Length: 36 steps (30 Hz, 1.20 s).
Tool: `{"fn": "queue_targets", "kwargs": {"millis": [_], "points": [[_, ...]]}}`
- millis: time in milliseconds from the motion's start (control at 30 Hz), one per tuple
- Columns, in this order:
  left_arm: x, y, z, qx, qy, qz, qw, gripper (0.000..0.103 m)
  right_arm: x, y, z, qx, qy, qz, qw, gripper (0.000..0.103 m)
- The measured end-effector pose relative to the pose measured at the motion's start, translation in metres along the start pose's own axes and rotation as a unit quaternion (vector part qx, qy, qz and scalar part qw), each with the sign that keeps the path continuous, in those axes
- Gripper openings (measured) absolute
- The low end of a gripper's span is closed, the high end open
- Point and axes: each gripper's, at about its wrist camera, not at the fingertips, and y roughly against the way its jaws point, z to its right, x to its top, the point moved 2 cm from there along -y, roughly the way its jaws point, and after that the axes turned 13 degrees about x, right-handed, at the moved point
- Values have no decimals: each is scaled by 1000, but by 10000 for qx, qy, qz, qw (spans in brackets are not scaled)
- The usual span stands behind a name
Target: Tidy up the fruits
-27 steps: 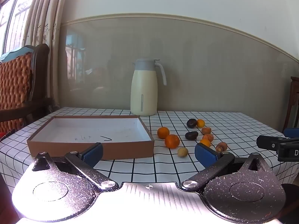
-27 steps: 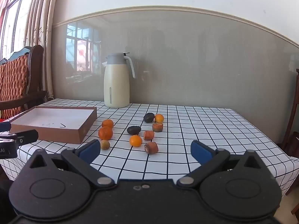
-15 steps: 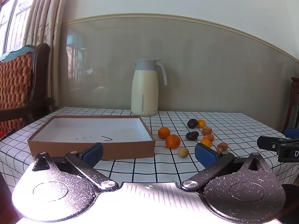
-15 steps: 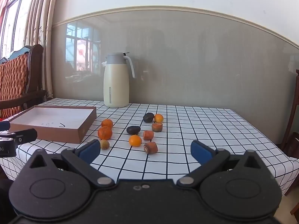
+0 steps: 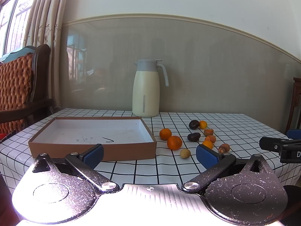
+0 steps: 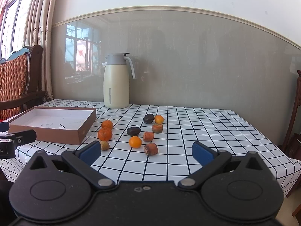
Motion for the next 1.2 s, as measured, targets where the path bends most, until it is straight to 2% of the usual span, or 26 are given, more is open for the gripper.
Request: {"fn": "queue_targets", "kwargs": {"millis": [1200], "points": [[1,1,0,4,-26,12,10000,103,0,-2,2,2,31,-19,10000,97]]}}
